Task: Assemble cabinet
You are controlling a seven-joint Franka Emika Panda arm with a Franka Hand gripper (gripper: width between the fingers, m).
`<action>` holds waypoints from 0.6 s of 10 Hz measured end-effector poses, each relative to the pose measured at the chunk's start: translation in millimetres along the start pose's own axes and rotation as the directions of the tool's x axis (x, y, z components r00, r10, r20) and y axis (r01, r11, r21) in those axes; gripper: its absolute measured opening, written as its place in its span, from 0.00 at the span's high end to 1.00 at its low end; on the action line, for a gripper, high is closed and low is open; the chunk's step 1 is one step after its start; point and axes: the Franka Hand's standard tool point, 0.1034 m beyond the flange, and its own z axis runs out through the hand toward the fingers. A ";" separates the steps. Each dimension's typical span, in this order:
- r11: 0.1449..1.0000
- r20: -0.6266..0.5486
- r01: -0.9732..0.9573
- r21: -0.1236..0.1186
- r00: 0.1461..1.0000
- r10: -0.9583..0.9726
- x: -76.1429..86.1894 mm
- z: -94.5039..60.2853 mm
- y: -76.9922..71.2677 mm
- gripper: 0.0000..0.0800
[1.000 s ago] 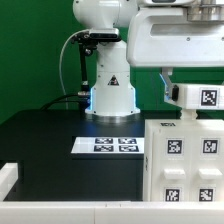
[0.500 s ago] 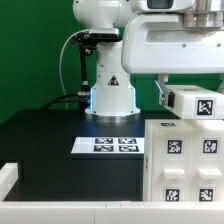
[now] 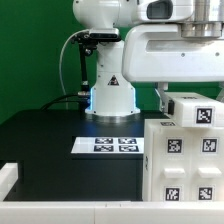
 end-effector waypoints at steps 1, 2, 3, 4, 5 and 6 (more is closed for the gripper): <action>1.000 -0.002 -0.001 0.000 1.000 0.001 0.1 0.0 -0.4 0.30; 1.000 -0.002 -0.001 0.000 1.000 0.001 0.1 -0.1 -0.3 0.30; 1.000 -0.002 -0.001 0.000 1.000 0.001 0.2 -0.1 -0.3 0.30; 1.000 -0.002 -0.001 0.000 1.000 0.001 0.1 0.0 -0.3 0.30; 1.000 -0.001 -0.001 0.000 1.000 0.001 -0.1 0.7 -0.2 0.16; 1.000 0.000 -0.001 0.000 1.000 0.001 -0.2 0.9 -0.2 0.05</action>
Offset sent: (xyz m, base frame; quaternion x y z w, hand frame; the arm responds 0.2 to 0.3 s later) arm 0.0000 0.0000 0.0000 0.0000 0.0000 0.0000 1.0000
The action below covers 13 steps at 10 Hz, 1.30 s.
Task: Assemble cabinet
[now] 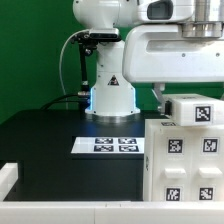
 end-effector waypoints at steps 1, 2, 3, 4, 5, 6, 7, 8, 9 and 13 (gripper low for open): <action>1.000 0.005 -0.002 0.002 1.000 0.002 -1.1 -2.7 0.5 0.05; 1.000 0.005 -0.005 0.004 1.000 0.005 -2.9 -8.1 1.4 0.01; 1.000 0.008 -0.008 0.006 1.000 0.008 -8.2 -10.6 0.1 0.00; 1.000 0.013 -0.007 0.007 1.000 0.007 -14.8 -9.6 -1.8 0.00; 1.000 0.022 -0.005 0.007 1.000 0.005 -19.0 -6.2 -3.5 0.00; 1.000 0.021 -0.006 0.007 1.000 0.006 -18.3 -6.4 -2.7 0.00; 1.000 0.021 -0.006 0.007 1.000 0.006 -18.4 -6.1 -2.7 0.03; 1.000 0.022 -0.006 0.007 1.000 0.006 -18.5 -5.7 -2.6 0.20; 1.000 0.022 -0.006 0.007 1.000 0.006 -18.6 -5.5 -2.4 0.31; 1.000 0.020 -0.017 0.003 1.000 0.017 -18.2 -5.3 -2.7 0.31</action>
Offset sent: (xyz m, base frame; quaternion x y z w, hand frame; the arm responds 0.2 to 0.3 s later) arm -0.0296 0.0049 0.0025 0.0047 -0.0045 0.0138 0.9999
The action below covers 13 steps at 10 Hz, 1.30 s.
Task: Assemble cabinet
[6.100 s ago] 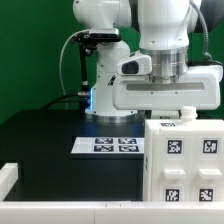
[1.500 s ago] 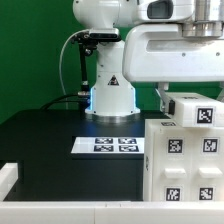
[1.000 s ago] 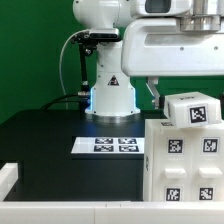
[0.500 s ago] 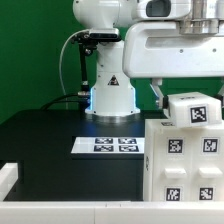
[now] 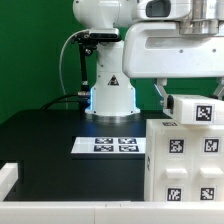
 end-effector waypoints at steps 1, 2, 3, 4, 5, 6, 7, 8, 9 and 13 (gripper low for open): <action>0.999 -0.022 0.025 -0.024 0.999 -0.025 3.8 -0.8 -1.9 0.31; 0.998 -0.032 -0.060 -0.027 0.998 0.059 4.6 -1.1 -4.0 0.31; 0.974 -0.033 -0.226 -0.022 0.974 0.225 4.1 -0.2 -2.1 0.31; 0.927 -0.032 -0.375 -0.013 0.927 0.375 3.7 -0.1 -2.4 0.30; 0.877 -0.034 -0.481 -0.004 0.876 0.481 4.3 -0.4 -3.8 0.30; 0.826 -0.023 -0.564 0.020 0.825 0.564 5.1 -0.6 -5.3 0.30; 0.815 -0.023 -0.579 0.020 0.815 0.579 5.0 -0.5 -5.4 0.30; 0.766 -0.020 -0.643 0.023 0.765 0.643 5.0 -0.6 -5.8 0.30; 0.710 -0.015 -0.703 0.026 0.710 0.704 4.4 0.0 -4.8 0.30; 0.223 0.032 -0.972 0.069 0.225 0.974 5.3 1.6 -4.5 0.30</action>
Offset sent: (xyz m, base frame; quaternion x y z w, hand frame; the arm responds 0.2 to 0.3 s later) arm -0.0200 -0.0157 -0.0152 -0.0359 -0.0672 0.3990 0.9138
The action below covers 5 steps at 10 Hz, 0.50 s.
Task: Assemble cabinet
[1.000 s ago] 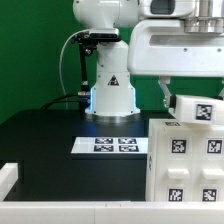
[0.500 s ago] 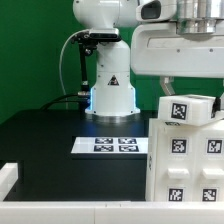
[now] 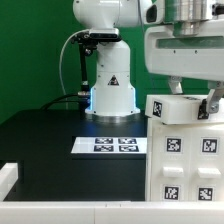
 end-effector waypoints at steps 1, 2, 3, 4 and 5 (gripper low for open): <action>1.000 0.001 -0.027 0.000 1.000 0.027 -0.1 -0.2 -0.2 0.30; 0.998 0.007 -0.063 0.001 0.998 0.063 -0.7 -0.4 -0.5 0.30; 0.991 0.011 -0.131 0.003 0.991 0.131 -0.9 -0.5 -0.9 0.30; 0.982 0.019 -0.190 0.002 0.982 0.190 -0.6 -0.4 -0.8 0.30; 0.943 0.048 -0.333 -0.005 0.942 0.332 1.5 -0.2 -0.1 0.30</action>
Offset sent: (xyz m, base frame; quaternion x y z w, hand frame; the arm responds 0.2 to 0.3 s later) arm 0.0000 0.0000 0.0000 0.0000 0.0000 0.1296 0.9916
